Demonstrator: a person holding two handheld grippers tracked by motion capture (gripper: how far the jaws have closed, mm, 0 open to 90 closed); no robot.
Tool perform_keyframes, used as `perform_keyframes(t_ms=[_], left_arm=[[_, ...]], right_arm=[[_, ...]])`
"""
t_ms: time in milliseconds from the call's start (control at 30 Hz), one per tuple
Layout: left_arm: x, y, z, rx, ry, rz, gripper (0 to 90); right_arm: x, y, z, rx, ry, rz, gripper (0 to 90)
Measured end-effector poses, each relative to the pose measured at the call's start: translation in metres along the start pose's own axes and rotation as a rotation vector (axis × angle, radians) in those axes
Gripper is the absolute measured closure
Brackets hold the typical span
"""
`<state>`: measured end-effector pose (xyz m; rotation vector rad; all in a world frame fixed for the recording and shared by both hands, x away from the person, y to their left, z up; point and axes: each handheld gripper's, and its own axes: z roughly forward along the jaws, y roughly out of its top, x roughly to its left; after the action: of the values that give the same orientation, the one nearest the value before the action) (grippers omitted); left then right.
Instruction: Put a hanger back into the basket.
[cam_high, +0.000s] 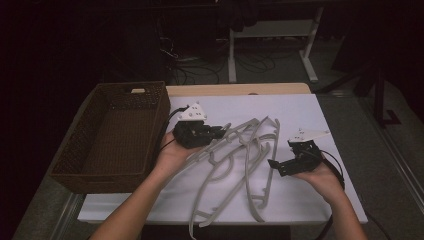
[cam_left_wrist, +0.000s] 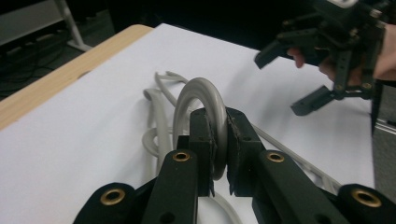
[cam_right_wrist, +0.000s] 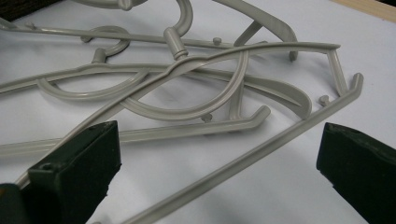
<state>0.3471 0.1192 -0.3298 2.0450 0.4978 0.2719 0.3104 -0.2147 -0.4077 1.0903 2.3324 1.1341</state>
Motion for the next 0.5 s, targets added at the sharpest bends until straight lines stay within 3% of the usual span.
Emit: perform_keyframes(t_ms=[300,500], left_arm=[[0.013,-0.002,-0.005,-0.037,0.059,-0.027,84.0],[0.016,-0.005,-0.007,-0.062,0.073,-0.048,84.5]], right_arm=[[0.010,0.004,0.008,0.000,0.026,-0.031,0.0],[0.020,0.017,0.023,-0.012,0.059,-0.036,9.7]])
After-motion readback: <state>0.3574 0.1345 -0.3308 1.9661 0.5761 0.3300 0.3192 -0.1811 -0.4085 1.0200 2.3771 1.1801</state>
